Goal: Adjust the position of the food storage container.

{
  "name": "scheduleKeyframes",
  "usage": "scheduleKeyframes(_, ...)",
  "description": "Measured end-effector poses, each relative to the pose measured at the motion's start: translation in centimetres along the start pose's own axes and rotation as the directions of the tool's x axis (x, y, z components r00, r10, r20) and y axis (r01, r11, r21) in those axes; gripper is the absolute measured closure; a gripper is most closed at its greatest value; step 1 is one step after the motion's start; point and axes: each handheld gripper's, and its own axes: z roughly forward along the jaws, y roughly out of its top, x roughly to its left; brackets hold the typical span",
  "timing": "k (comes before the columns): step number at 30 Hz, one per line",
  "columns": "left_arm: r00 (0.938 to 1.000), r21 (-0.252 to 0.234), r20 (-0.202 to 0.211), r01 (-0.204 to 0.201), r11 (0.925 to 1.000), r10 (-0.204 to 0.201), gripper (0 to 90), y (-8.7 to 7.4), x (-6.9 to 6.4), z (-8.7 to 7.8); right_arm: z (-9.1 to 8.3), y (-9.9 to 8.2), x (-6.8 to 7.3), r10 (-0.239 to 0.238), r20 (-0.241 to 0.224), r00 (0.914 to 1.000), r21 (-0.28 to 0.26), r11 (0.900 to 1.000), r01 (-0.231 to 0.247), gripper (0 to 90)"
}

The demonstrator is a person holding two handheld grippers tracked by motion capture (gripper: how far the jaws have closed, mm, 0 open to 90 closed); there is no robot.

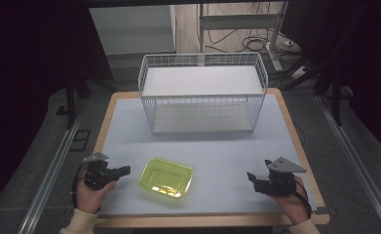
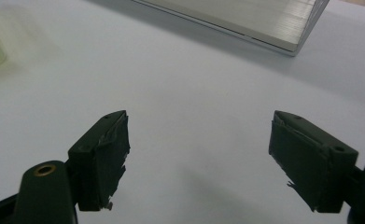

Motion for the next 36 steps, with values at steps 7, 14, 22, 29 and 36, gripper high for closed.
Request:
scheduleKeyframes(7, 0.9998, 0.031, 0.018, -0.006, 0.9995, 0.005, 89.6, -0.7, -0.6, 0.5, 0.0, 0.0, 0.0, -0.005, 0.001, 1.0, 0.004, 1.0, 0.005, 20.4)
scheduleKeyframes(14, 0.9989, 0.056, 0.04, -0.028, 0.998, 0.026, 89.6, -1.2, -1.4, 0.8, 0.1, -0.1, 0.0, -0.005, 0.01, 0.9999, 0.008, 1.0, 0.005, 20.4)
scheduleKeyframes(22, 0.9979, 0.075, 0.055, -0.038, 0.9965, 0.034, 89.7, -1.4, -1.8, 1.2, 0.2, -0.1, 0.1, -0.006, 0.01, 0.9999, 0.012, 0.9999, 0.006, 20.4)
scheduleKeyframes(29, 0.9969, 0.085, 0.061, -0.054, 0.9949, 0.049, 89.8, -1.5, -2.2, 1.3, 0.1, -0.1, 0.0, -0.007, 0.011, 0.9999, 0.011, 0.9999, 0.006, 20.4)
scheduleKeyframes(36, 0.9965, 0.093, 0.065, -0.059, 0.9939, 0.053, 89.8, -1.5, -2.3, 1.6, 0.2, -0.1, 0.1, -0.006, 0.012, 0.9999, 0.012, 0.9999, 0.006, 20.4)
